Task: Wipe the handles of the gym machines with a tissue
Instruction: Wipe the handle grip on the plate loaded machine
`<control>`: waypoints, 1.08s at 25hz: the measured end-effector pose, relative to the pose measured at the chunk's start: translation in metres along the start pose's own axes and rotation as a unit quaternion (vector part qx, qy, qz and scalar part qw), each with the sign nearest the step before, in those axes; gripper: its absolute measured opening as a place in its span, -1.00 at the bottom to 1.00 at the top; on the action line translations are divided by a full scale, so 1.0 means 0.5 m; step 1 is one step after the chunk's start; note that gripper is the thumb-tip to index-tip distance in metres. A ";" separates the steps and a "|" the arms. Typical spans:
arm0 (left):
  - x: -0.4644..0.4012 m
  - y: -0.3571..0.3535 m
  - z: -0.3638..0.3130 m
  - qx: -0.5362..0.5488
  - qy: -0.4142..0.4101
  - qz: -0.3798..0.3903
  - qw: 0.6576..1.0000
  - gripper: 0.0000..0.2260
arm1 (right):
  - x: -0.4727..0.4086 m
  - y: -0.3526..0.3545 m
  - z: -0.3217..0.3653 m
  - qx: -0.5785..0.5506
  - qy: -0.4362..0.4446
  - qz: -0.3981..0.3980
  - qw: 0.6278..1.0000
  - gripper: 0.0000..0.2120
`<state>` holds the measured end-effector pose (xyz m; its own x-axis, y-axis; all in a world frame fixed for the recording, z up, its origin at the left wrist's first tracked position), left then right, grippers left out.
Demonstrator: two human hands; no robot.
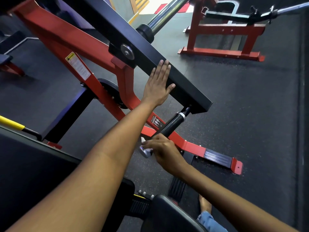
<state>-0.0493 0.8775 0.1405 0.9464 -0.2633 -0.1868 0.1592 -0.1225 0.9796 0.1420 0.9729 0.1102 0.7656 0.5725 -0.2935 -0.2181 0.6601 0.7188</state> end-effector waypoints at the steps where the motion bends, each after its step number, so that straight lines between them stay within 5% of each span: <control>1: 0.000 0.000 0.001 0.002 0.000 0.001 1.000 -0.37 | 0.020 0.007 -0.018 -0.035 0.015 -0.012 0.999 -0.72; 3: 0.000 0.000 0.001 -0.003 -0.001 0.005 1.000 -0.37 | 0.031 0.029 -0.071 -0.011 0.022 -0.039 0.999 -0.76; 6: -0.002 0.001 0.001 -0.003 0.003 0.007 1.000 -0.37 | -0.014 0.073 -0.159 0.082 -0.064 -0.181 0.978 -0.82; 9: -0.002 0.000 -0.003 -0.005 0.007 0.007 1.000 -0.37 | -0.046 0.062 -0.200 0.150 -0.061 -0.161 0.974 -0.81; 12: -0.002 -0.001 0.001 0.000 0.003 0.012 1.000 -0.37 | -0.026 0.013 -0.194 0.056 -0.179 -0.244 0.951 -0.80; 14: -0.003 -0.002 0.002 0.006 0.003 0.014 1.000 -0.37 | -0.016 -0.013 -0.165 -0.053 -0.322 -0.318 0.890 -0.78; 16: -0.002 -0.004 0.002 0.007 0.008 0.017 1.000 -0.37 | -0.023 -0.033 -0.140 -0.224 -0.493 -0.340 0.769 -0.79; 18: -0.002 -0.004 0.001 0.003 0.012 0.019 1.000 -0.36 | -0.047 -0.053 -0.134 -0.438 -0.603 -0.276 0.607 -0.81; 20: -0.002 -0.002 -0.002 0.003 0.012 0.023 1.000 -0.36 | -0.056 -0.074 -0.130 -0.585 -0.584 -0.180 0.533 -0.84; 24: 0.000 -0.001 -0.005 0.002 0.019 0.028 0.999 -0.35 | -0.027 -0.098 -0.081 -0.683 -0.508 -0.070 0.520 -0.71; 27: 0.002 0.010 -0.012 0.002 0.028 0.048 0.998 -0.34 | -0.009 -0.106 -0.038 -0.646 -0.494 0.007 0.582 -0.62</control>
<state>-0.0459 0.8823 0.1459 0.9717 -0.2195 -0.0878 0.0663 -0.1035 0.9924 0.1386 0.9446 0.0616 0.5934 0.4438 0.6716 -0.0125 0.8393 -0.5436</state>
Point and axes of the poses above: each hand's wrist, its own x-axis away from the middle knuckle, its own y-axis out of the back of the hand, z = x × y, the point moved 1 cm from there along -x, towards the middle knuckle, and after that the axes turned 14 degrees about x, right-handed, at the moved point
